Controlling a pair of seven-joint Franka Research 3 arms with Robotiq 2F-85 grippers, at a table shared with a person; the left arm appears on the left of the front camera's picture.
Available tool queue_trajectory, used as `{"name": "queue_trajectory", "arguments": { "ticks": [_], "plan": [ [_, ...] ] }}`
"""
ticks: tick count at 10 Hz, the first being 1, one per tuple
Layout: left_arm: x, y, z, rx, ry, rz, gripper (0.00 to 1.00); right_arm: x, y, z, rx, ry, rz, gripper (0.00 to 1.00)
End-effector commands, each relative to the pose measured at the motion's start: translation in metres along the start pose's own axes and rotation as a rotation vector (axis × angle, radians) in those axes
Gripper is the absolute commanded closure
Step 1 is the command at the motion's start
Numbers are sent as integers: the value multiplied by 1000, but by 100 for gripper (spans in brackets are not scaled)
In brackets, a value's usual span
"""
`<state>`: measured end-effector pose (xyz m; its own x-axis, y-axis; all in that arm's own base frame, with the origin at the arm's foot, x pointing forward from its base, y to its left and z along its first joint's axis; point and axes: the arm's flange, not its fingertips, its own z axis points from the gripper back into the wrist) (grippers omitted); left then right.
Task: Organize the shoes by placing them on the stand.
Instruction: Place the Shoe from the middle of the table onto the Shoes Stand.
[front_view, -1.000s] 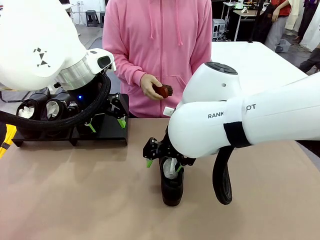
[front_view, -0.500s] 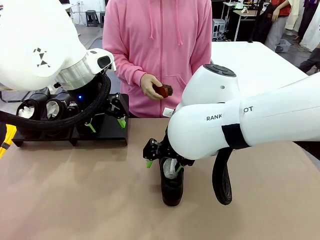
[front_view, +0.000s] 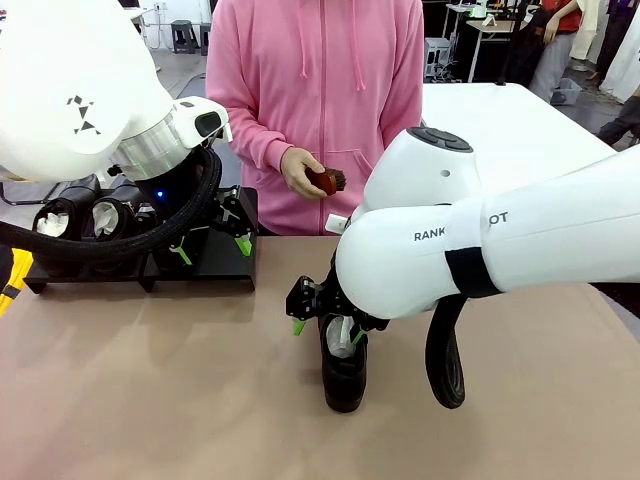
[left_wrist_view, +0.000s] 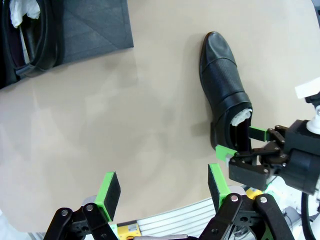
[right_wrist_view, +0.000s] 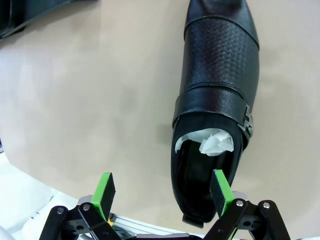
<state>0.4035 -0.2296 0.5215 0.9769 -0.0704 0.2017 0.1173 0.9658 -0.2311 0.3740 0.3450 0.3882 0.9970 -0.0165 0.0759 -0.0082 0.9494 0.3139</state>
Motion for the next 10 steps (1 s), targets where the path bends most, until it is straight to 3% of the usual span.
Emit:
{"name": "queue_trajectory", "arguments": {
  "ticks": [1, 3, 5, 6, 8, 9, 10],
  "plan": [
    [1, 1, 1, -6, -1, 3, 10, -11, -17, 44, -8, -49, 45, 0],
    [1, 1, 1, -6, -1, 3, 10, -12, -62, 91, 1, -146, -27, 0],
    [0, 0, 0, 0, 0, 1, 10, -4, -128, 126, 9, -237, -227, 0],
    [-6, -13, -10, -38, 12, -4, 10, -1, -158, 133, 0, -256, -336, 0],
    [-25, -48, -32, 1, -33, 77, 10, 3, -200, 135, 0, -269, -529, 0],
    [-37, -70, -50, 22, -60, 131, 10, 2, -174, 141, 1, -259, -334, 0],
    [-46, -85, -62, 30, -80, 166, 10, 2, -174, 141, 1, -259, -334, 0]
  ]
}}
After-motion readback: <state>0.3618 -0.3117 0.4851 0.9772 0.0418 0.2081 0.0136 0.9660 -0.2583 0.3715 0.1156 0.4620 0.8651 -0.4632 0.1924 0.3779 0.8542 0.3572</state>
